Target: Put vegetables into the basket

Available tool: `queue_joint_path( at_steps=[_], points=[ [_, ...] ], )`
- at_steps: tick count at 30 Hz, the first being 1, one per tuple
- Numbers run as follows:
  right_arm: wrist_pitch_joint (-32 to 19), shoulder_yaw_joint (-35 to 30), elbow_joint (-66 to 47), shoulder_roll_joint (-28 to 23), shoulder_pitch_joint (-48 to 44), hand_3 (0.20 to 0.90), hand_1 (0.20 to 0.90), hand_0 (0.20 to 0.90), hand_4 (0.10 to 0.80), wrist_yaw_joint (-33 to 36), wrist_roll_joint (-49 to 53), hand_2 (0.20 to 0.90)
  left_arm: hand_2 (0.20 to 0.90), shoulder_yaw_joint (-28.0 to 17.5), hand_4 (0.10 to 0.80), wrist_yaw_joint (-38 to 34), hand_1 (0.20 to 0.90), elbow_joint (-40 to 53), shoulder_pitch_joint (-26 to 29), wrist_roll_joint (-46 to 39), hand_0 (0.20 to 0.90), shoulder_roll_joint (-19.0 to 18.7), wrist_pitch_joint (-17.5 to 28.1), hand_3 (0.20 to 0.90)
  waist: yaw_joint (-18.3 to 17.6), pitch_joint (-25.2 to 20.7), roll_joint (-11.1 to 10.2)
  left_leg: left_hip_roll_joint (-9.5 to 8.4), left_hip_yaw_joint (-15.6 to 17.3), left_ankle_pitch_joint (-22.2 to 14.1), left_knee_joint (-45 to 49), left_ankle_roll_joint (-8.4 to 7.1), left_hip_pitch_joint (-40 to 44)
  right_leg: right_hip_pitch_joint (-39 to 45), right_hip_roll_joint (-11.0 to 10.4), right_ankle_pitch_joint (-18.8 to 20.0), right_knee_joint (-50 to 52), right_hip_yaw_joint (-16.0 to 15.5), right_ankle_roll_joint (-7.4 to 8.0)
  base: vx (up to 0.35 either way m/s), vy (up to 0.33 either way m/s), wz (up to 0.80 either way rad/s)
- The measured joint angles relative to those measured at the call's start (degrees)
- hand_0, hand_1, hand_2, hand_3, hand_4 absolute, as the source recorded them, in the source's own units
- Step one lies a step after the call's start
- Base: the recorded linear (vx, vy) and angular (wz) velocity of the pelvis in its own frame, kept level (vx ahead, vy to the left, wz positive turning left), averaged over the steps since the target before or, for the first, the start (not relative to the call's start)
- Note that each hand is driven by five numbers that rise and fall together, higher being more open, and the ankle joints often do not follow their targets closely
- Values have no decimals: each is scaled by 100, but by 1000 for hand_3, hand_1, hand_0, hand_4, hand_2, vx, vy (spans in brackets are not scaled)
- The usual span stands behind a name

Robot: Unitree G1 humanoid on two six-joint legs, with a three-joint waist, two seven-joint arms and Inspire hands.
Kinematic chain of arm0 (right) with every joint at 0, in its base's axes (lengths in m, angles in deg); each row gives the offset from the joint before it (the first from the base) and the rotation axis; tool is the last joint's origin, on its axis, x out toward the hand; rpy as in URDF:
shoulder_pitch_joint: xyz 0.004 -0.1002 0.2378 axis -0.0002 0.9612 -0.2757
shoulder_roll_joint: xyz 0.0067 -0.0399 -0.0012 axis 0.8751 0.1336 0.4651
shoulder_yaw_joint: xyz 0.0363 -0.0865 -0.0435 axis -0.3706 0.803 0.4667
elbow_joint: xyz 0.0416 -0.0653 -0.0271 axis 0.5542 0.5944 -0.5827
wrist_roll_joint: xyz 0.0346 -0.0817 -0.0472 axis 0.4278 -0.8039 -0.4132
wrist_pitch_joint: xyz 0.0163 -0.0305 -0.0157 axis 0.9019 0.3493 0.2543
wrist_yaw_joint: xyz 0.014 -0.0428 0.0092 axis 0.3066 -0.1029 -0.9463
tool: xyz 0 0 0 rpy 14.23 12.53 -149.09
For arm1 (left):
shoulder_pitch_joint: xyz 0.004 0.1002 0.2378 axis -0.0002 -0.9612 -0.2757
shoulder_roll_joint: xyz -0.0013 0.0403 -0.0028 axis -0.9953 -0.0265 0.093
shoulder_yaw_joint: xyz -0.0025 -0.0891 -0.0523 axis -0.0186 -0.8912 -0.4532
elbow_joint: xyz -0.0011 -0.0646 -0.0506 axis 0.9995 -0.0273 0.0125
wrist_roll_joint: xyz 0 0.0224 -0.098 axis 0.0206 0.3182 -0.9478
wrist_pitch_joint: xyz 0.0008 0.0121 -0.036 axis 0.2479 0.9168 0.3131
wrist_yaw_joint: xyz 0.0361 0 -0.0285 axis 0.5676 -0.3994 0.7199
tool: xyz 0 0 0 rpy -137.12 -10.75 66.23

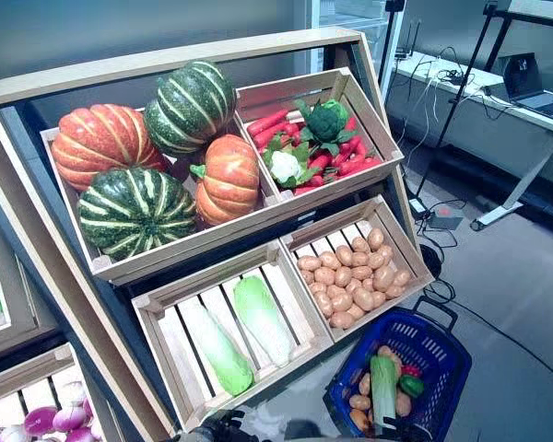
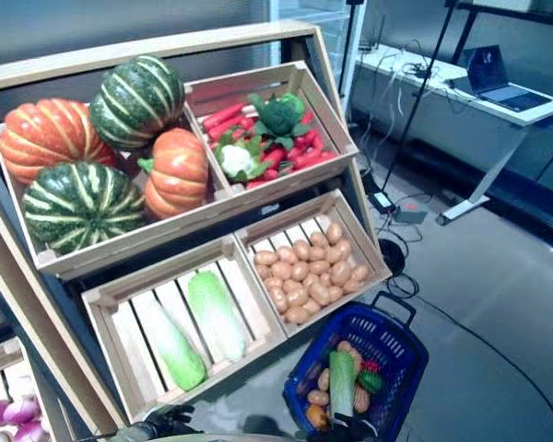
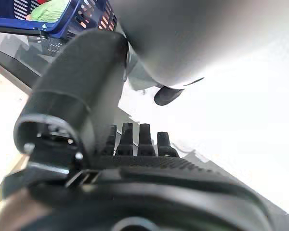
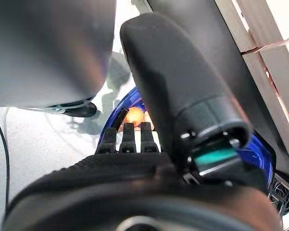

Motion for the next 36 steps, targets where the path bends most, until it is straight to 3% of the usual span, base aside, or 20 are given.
queue_joint_path(
  at_steps=[22,27,31,36],
  points=[
    [0,0,35,4,27,900,900,900,800,-53,-2,900,900,20,800,-118,900,5,7,333,900,1,138,900,-2,22,-41,0,2,0,-1,0,0,0,-1,0,-1,0,1,0,0,0],
    [0,0,33,1,22,900,900,900,800,-64,-3,900,900,421,800,-205,900,156,15,872,900,-90,628,900,-8,76,-38,0,10,0,-1,-1,-1,-6,-3,0,2,6,1,0,0,0],
    [0,1,33,-2,-32,900,900,900,800,-122,-8,900,900,862,800,5,900,485,80,747,900,-119,1087,900,-56,134,-39,6,56,-2,1,0,-1,-41,-3,0,10,55,1,9,-13,-6],
    [8,139,-72,-22,-132,900,900,900,800,-169,-21,900,900,1271,800,502,900,2156,176,440,900,-364,1043,900,-203,258,-27,12,153,-7,0,10,12,-107,-17,5,79,151,9,1,24,-9]
  ],
)
